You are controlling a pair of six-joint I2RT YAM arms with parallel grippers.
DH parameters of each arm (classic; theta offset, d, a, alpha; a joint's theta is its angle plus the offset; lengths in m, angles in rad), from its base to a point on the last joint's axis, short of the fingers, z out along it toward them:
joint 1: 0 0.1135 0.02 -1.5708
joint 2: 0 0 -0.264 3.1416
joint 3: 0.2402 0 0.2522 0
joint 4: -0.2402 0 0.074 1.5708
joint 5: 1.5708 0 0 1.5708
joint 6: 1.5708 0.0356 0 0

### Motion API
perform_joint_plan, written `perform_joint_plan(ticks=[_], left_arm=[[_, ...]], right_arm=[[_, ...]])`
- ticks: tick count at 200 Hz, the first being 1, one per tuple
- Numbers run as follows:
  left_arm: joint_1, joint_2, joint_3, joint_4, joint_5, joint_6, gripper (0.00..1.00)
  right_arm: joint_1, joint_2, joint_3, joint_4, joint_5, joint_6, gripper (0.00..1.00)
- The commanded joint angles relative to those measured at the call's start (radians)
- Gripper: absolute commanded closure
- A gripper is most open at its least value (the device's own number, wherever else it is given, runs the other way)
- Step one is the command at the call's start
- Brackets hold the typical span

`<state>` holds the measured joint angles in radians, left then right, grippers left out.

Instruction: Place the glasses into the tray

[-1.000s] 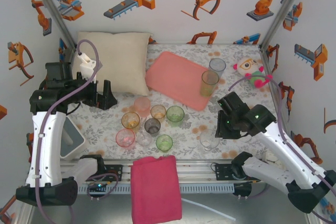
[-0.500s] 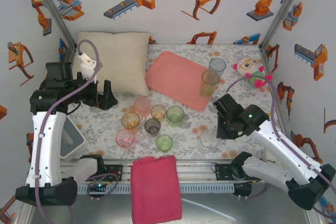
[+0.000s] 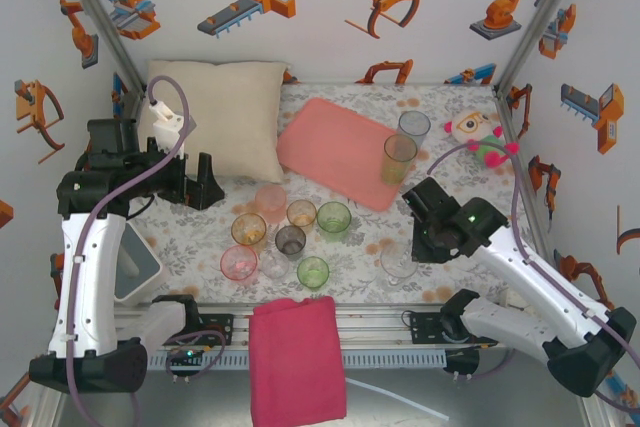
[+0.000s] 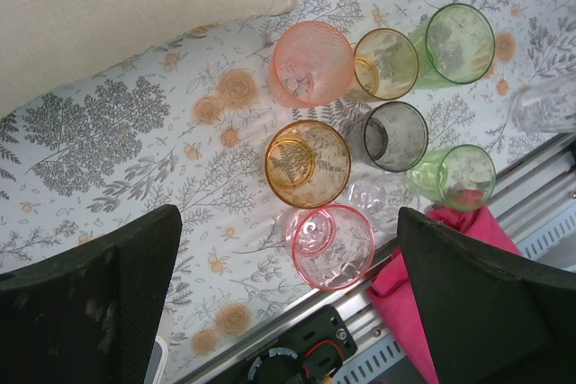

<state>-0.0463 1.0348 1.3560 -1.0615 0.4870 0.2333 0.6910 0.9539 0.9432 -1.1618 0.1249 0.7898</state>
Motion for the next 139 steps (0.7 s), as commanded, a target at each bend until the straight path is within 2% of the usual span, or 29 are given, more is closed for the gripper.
perform_joint_plan(ticks=[1,31,105,139], left_arm=[[-0.004,-0.019,0.011,0.008,0.001,-0.004,0.03],[-0.004,-0.022,0.003,0.008,0.002,-0.005,0.03],[-0.004,-0.04,-0.015,0.006,0.0,-0.003,0.03],[-0.004,-0.045,-0.014,0.008,-0.002,-0.004,0.03]], right_arm=[[0.012,0.0,-0.012,-0.002,0.034,0.012,0.82],[0.016,0.005,-0.009,-0.006,0.047,0.015,0.83],[0.027,0.046,0.012,0.011,0.056,0.005,0.99],[0.028,0.045,0.021,0.014,0.056,0.002,1.0]])
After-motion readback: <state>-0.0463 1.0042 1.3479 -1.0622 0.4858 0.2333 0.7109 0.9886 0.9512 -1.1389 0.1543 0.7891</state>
